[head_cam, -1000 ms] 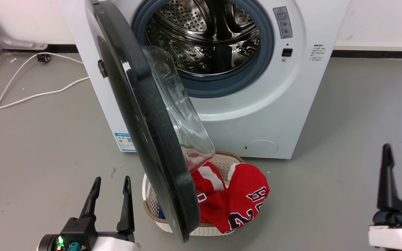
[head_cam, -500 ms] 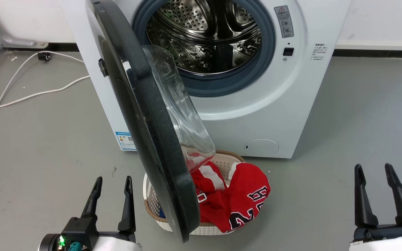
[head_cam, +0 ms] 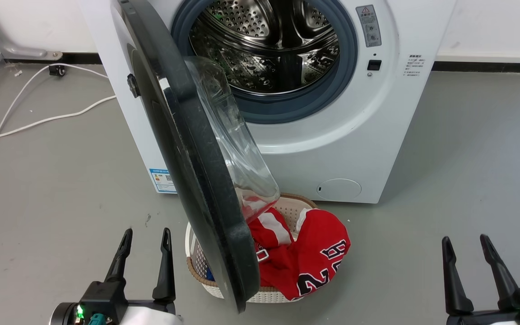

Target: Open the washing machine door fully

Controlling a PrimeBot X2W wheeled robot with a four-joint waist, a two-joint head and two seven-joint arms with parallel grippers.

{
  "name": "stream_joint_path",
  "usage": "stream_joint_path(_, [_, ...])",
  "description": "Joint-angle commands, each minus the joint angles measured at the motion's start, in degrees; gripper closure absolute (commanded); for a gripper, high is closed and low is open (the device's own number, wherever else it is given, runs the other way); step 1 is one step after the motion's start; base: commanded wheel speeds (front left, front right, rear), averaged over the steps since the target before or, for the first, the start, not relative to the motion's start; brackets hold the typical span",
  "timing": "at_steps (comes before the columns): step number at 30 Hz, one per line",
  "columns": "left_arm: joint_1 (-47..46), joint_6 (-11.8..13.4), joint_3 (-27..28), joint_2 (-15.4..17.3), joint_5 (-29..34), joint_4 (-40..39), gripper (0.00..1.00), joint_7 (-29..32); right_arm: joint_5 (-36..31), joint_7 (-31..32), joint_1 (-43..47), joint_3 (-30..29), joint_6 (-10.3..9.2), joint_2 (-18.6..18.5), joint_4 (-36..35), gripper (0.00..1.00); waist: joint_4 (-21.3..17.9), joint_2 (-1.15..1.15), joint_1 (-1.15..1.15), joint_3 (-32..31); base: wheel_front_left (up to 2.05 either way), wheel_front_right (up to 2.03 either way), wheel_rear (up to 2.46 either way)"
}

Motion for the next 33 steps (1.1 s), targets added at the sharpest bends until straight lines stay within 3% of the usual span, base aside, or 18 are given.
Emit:
stream_joint_path(1, [-0.22,0.05,0.15,-0.05,0.14,-0.05,0.0,-0.16,-0.19,-0.1,0.55,0.06,-0.01,0.24,0.1,0.0,-0.01,0.0,0.0,0.02,0.0,0.0,0.0])
stream_joint_path(9, [-0.4,1.59,0.88,-0.05,-0.23,-0.93,0.0,-0.16,1.24,-0.1,0.28,0.41,-0.01,0.29,0.9,0.0,-0.21,0.0,0.0,-0.02,0.0,0.0,0.0])
stream_joint_path(10, [-0.35,1.66,0.88,-0.06,-0.06,-0.92,0.31,-0.16,1.35,-0.1,0.24,0.46,-0.01,0.3,0.97,0.0,-0.21,0.0,0.0,-0.06,0.0,0.0,0.0])
stream_joint_path(11, [-0.44,1.77,0.97,-0.06,0.0,-1.14,0.8,-0.16,1.36,-0.1,0.19,0.49,-0.01,0.3,1.0,0.0,-0.21,0.0,0.0,-0.12,0.0,0.0,0.0])
stream_joint_path(12, [-0.54,1.85,1.11,-0.04,0.05,-1.37,1.0,-0.16,1.35,-0.1,0.15,0.57,-0.01,0.3,1.02,0.0,-0.22,0.0,0.0,-0.17,0.0,0.0,0.0])
stream_joint_path(19, [-1.37,3.09,3.44,-0.05,0.46,-5.12,1.0,-0.16,0.87,-0.1,-0.37,1.09,-0.01,0.3,1.18,0.0,-0.32,0.0,0.0,-0.3,0.0,0.0,0.0])
stream_joint_path(26, [-4.05,2.52,6.26,-0.02,3.76,-13.96,1.0,-0.15,1.18,-0.1,-0.4,1.66,-0.01,0.3,1.57,0.0,0.05,0.0,0.0,-0.45,0.0,0.0,0.0])
stream_joint_path(33, [-6.32,1.48,3.8,0.57,7.26,-21.67,1.0,-0.15,1.54,-0.1,-0.41,2.29,-0.01,0.3,2.01,0.0,-0.17,0.0,0.0,-0.66,0.0,0.0,0.0])
